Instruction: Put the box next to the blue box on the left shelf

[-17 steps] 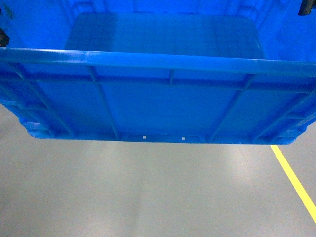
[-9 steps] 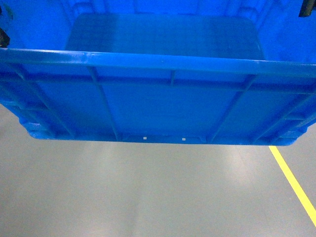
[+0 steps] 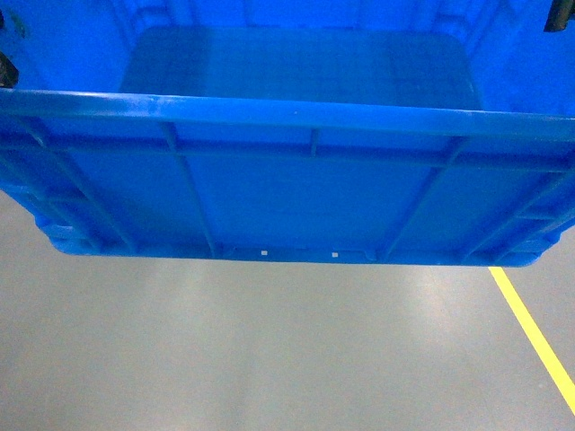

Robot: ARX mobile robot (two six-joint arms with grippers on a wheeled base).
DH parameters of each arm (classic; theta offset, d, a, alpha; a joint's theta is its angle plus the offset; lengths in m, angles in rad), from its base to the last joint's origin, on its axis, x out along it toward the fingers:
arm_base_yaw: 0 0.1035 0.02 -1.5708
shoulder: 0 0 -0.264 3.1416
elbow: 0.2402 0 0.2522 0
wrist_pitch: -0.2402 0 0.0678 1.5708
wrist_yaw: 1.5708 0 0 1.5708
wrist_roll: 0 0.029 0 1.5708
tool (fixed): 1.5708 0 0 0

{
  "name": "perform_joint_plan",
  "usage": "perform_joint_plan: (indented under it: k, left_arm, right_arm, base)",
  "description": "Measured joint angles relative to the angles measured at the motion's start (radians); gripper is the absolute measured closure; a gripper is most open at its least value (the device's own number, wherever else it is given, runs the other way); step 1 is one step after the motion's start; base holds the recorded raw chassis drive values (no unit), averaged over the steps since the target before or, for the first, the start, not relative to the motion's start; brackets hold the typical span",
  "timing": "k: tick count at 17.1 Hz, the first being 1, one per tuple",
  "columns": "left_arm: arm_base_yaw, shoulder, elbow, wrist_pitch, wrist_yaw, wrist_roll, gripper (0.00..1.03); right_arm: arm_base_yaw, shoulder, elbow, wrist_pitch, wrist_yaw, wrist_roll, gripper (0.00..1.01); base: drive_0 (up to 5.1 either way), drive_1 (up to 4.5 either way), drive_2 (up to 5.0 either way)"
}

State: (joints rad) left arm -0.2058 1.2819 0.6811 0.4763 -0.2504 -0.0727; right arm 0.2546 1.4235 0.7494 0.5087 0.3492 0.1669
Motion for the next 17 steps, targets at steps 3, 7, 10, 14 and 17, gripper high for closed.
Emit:
perform_joint_plan:
  k: [3,7,10,14,17]
  left_arm:
    - [0.000,0.000,0.000,0.007,0.000,0.002,0.95]
    - [0.000,0.003,0.000,0.009,0.000,-0.001,0.95]
    - [0.000,0.003,0.000,0.004,0.000,0.000,0.95]
    - [0.000,0.003,0.000,0.006,0.000,0.000,0.95]
    - [0.000,0.003,0.000,0.003,0.000,-0.002,0.95]
  right_arm:
    - [0.000,0.000,0.000,0.004,0.000,0.000,0.83]
    - [0.000,0.000,-0.001,0.010,0.001,-0.002,0.83]
    - [0.000,0.000,-0.001,0.004,0.001,-0.002,0.83]
    - [0.001,0.000,-0.001,0.006,0.002,-0.002,0.83]
    - [0.001,0.000,-0.001,0.006,0.002,-0.003,0.83]
  base:
    - [0.0,4.06,-4.2]
    - [0.1,4.16,-4.1]
    - [-0.1,4.04,-4.2]
    - [0.0,4.09,-4.1]
    - [0.1,4.17,-4.0]
